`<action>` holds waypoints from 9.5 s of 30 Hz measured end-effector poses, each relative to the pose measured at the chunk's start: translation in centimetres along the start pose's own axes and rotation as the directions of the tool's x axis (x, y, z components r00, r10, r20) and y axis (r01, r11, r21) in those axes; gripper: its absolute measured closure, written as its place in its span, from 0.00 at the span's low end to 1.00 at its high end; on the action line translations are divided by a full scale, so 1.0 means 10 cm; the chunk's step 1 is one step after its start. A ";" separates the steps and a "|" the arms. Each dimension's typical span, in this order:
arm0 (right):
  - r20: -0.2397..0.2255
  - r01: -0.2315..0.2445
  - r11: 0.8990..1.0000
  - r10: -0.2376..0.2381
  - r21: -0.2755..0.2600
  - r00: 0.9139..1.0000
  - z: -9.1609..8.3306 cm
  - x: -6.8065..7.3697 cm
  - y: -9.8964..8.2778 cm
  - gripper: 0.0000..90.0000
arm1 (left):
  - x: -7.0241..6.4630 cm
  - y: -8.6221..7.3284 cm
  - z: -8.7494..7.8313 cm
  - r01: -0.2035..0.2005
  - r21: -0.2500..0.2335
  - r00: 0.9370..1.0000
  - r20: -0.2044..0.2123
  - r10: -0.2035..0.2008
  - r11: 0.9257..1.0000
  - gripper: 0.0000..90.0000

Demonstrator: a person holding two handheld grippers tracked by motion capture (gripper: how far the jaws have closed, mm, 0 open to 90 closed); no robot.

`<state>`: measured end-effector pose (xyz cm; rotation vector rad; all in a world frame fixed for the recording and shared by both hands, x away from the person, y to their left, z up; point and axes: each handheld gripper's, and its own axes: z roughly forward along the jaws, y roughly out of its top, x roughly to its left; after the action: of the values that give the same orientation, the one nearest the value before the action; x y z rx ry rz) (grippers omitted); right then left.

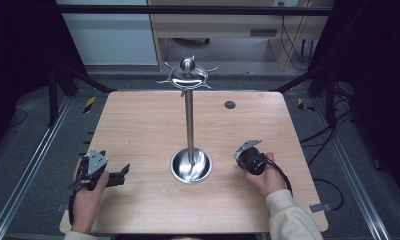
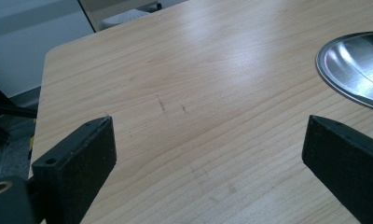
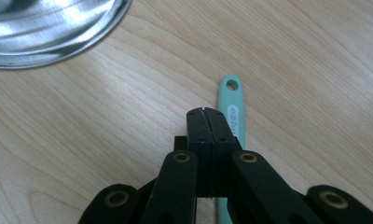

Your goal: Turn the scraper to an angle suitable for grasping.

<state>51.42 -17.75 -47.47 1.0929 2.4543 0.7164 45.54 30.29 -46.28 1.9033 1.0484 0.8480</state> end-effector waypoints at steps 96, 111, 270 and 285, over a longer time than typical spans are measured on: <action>0.076 -0.220 0.941 0.207 0.257 0.975 0.02 -0.61 0.46 0.74 | -0.04 -0.02 -0.03 -0.029 0.024 0.999 -0.017 0.029 0.999 0.03; 0.078 -0.272 0.917 0.261 0.292 0.962 0.12 -0.65 0.36 0.73 | -0.05 -0.02 -0.02 -0.033 0.026 0.999 -0.015 0.033 0.999 0.03; -0.084 -0.013 0.883 -0.030 -0.469 0.996 -2.24 0.12 1.27 0.83 | -0.06 -0.03 0.00 -0.041 0.042 0.999 0.002 0.041 0.998 0.03; -0.090 0.004 0.856 -0.059 -0.517 0.994 -2.39 0.22 1.32 0.83 | -0.06 -0.03 -0.01 -0.041 0.041 0.999 0.001 0.041 0.998 0.03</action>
<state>45.54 -15.72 -20.77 0.8130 2.1476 1.3530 45.12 29.87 -46.62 1.9649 1.0367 0.8554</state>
